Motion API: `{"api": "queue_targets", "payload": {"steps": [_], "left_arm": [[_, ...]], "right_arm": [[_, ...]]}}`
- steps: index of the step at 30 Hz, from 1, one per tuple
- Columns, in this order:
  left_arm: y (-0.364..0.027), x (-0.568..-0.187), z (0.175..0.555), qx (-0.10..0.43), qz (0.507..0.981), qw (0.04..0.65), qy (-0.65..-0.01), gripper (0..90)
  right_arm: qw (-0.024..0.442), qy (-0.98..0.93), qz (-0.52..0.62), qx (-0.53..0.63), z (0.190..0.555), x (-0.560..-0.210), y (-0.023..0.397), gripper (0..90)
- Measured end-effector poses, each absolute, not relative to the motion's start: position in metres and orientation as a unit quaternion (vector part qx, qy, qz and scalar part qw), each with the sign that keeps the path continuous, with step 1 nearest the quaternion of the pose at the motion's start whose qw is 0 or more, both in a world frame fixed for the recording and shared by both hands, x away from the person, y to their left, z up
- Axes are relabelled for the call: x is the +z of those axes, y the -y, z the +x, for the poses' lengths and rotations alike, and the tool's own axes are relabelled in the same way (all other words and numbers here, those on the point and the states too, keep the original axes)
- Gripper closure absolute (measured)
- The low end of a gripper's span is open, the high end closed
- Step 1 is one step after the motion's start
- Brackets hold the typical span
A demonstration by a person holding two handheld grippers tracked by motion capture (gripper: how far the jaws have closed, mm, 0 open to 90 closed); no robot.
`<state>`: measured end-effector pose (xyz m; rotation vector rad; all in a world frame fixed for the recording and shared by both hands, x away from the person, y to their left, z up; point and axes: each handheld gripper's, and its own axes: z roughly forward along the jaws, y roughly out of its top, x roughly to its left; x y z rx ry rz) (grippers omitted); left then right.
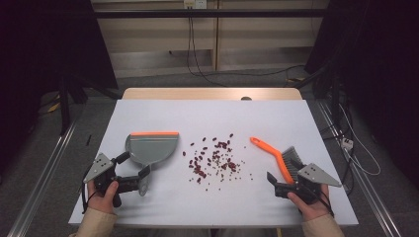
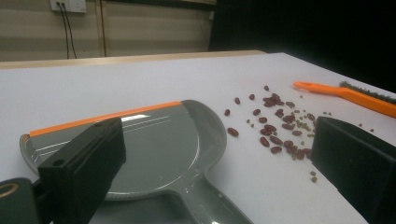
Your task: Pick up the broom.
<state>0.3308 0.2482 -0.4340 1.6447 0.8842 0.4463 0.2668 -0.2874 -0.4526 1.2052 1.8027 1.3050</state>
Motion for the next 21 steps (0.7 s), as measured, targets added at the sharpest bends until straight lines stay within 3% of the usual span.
{"api": "queue_targets", "payload": {"steps": [14, 21], "left_arm": [[-0.246, -0.434, 0.331, 0.186, 0.704, 0.577, -0.37, 3.2], [-0.246, -0.435, 0.332, 0.185, 0.703, 0.577, -0.372, 3.2]], "right_arm": [[0.287, -0.698, 0.455, 0.472, 0.282, -0.44, 0.286, 4.1], [0.244, -0.719, 0.471, 0.448, 0.312, -0.43, 0.285, 8.0]]}}
